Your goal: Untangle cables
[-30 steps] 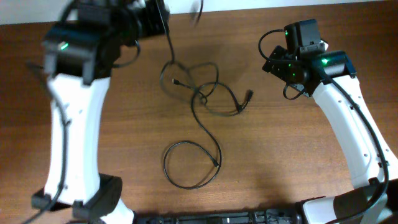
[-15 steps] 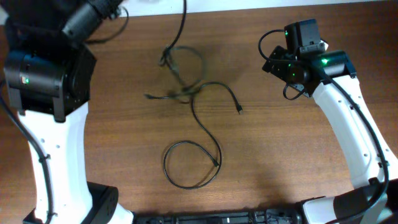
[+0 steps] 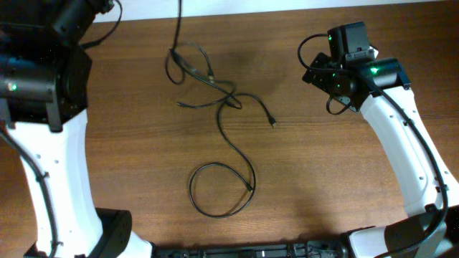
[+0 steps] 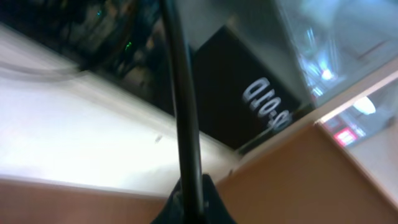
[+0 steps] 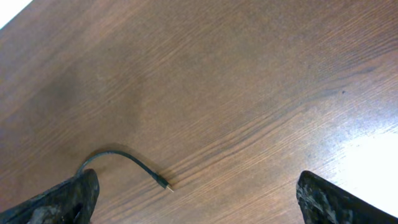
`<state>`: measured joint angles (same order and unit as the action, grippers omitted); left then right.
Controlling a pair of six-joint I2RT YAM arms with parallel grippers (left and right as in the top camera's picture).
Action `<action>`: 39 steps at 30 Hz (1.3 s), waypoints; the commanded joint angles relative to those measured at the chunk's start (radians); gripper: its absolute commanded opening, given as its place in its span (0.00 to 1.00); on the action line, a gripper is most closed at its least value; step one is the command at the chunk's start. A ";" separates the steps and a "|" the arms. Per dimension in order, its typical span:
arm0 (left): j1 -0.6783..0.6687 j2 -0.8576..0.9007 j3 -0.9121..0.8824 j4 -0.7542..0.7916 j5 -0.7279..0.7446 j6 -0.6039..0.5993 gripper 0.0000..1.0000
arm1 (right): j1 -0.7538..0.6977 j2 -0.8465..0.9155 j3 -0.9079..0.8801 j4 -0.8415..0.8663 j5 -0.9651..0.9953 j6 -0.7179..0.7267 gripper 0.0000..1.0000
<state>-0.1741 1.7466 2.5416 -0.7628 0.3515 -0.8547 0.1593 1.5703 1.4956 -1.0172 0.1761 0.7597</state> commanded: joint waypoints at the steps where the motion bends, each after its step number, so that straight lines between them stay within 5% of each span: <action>1: 0.000 -0.011 0.010 -0.100 -0.004 0.042 0.00 | -0.003 -0.002 0.008 0.000 0.019 0.004 0.99; 9: 0.000 -0.011 0.010 -0.167 -0.019 0.042 0.00 | -0.003 -0.003 0.008 0.027 -0.165 0.026 0.99; 12: 0.000 -0.011 0.010 -0.201 -0.136 0.042 0.00 | 0.045 0.001 0.008 0.140 -0.789 -0.426 0.91; 14: -0.001 -0.011 0.005 -0.204 -0.159 0.041 0.00 | 0.146 0.002 0.008 0.148 -0.945 -0.619 0.91; 19: -0.001 -0.012 0.005 -0.220 -0.157 0.041 0.00 | 0.370 0.003 0.008 0.291 -0.882 -0.748 0.91; 22: -0.002 -0.011 0.005 -0.220 -0.158 0.041 0.00 | 0.484 0.022 0.008 0.383 -0.653 -0.749 0.91; 30: -0.002 -0.011 0.005 -0.239 -0.158 0.041 0.00 | 0.574 0.177 0.008 0.598 -0.631 -0.744 0.88; 35: -0.002 -0.011 0.005 -0.240 -0.176 0.041 0.00 | 0.572 0.188 0.008 0.618 -0.635 -0.645 0.08; 37: -0.001 -0.011 0.005 -0.261 -0.290 0.042 0.00 | 0.569 0.184 0.008 0.612 -0.634 -0.575 0.04; 39: -0.001 -0.011 0.005 -0.313 -0.552 0.042 0.00 | 0.537 0.178 0.008 0.590 -0.631 -0.433 0.04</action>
<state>-0.1764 1.7447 2.5435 -1.0340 0.1177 -0.8295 0.7258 1.7573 1.4956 -0.4080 -0.4679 0.1429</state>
